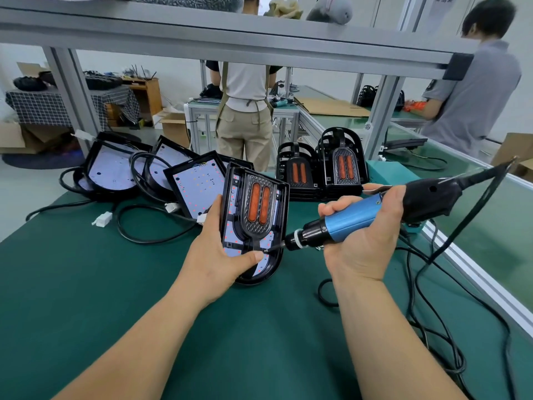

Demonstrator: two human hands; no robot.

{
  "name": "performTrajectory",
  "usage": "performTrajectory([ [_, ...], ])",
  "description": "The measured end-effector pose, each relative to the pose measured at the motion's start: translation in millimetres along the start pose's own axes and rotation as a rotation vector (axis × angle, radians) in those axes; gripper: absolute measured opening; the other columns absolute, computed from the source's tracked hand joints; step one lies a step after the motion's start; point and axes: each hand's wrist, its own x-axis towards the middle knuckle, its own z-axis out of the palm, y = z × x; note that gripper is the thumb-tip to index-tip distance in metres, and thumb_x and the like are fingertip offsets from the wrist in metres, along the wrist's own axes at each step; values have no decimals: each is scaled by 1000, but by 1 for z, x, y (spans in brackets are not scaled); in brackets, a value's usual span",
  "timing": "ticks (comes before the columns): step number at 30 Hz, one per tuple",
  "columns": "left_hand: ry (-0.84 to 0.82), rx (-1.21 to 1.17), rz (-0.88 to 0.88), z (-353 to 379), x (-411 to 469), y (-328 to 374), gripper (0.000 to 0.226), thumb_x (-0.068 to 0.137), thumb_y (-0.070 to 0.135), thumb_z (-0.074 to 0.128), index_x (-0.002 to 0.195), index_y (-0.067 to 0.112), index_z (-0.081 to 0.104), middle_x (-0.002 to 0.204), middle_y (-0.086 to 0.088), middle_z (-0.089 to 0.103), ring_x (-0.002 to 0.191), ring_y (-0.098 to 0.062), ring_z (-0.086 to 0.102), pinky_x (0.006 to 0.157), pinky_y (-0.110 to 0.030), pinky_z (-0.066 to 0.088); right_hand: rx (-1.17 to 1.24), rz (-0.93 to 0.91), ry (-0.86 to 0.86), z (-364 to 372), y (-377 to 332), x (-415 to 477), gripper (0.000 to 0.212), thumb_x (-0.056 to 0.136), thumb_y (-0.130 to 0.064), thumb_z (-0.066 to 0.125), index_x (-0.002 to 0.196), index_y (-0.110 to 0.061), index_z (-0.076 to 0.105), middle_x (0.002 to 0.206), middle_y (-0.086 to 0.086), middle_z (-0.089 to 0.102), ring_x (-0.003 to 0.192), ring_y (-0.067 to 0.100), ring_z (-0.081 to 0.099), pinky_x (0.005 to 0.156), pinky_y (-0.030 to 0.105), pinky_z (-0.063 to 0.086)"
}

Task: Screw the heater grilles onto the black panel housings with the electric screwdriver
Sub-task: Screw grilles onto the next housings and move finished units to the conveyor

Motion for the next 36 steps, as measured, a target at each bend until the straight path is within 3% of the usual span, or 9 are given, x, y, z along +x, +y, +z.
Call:
performTrajectory([
  [1, 4, 5, -4, 0, 1, 0, 102, 63, 33, 82, 149, 44, 29, 126, 36, 58, 115, 9, 57, 98, -20, 41, -50, 5, -11, 1, 0, -1, 81, 48, -65, 86, 105, -13, 62, 95, 32, 56, 87, 44, 55, 97, 61, 46],
  [3, 6, -5, -20, 0, 5, -3, 91, 62, 37, 82, 141, 44, 39, 124, 27, 63, 114, 2, 61, 99, -28, 45, -124, 89, -21, 4, 2, -5, 90, 58, -55, 82, 129, -7, 56, 118, 33, 56, 104, 45, 58, 106, 59, 42],
  [4, 6, -28, -33, 0, 7, -5, 86, 60, 39, 83, 137, 42, 43, 123, 22, 65, 114, -3, 62, 100, -33, 47, -108, 110, -64, 6, 3, -7, 83, 67, -48, 73, 133, -2, 52, 110, 28, 60, 98, 39, 61, 102, 53, 46],
  [7, 20, -147, -123, 0, 14, -13, 83, 55, 40, 86, 130, 34, 52, 117, 9, 71, 109, -17, 67, 92, -41, 53, -74, -9, -175, 13, 8, -10, 45, 76, -48, 62, 95, -8, 55, 60, 8, 59, 55, 25, 58, 66, 36, 53],
  [9, 32, -203, -181, 0, 16, -18, 82, 52, 37, 86, 128, 29, 54, 113, 5, 73, 107, -21, 68, 93, -45, 53, -72, -35, -188, 19, 9, -14, 45, 73, -52, 62, 87, -11, 50, 52, 4, 57, 48, 23, 56, 60, 33, 51],
  [11, 20, -236, -217, 0, 19, -23, 80, 55, 30, 87, 128, 25, 56, 115, 2, 73, 111, -23, 67, 102, -51, 49, -103, -48, -207, 23, 9, -14, 42, 73, -52, 62, 85, -14, 51, 52, 3, 56, 48, 23, 55, 60, 34, 50],
  [15, 20, -286, -269, 1, 22, -30, 71, 60, 18, 85, 126, 18, 57, 113, -1, 74, 107, -23, 69, 102, -51, 50, -158, -79, -258, 27, 13, -15, 22, 75, -52, 64, 68, -31, 62, 51, 4, 56, 47, 23, 54, 63, 38, 48],
  [31, 25, -364, -284, 5, 23, -28, 68, 62, 13, 81, 126, 15, 58, 113, -6, 74, 108, -29, 69, 101, -53, 50, -204, -144, -286, 28, 13, -19, 24, 76, -52, 61, 63, -33, 62, 50, 0, 56, 47, 23, 54, 59, 35, 49],
  [36, 31, -358, -283, 4, 22, -28, 68, 61, 15, 82, 125, 18, 59, 111, -3, 75, 107, -25, 70, 102, -50, 50, -223, -160, -301, 26, 14, -18, 30, 80, -52, 57, 59, -32, 63, 49, -3, 57, 49, 24, 53, 68, 43, 48],
])
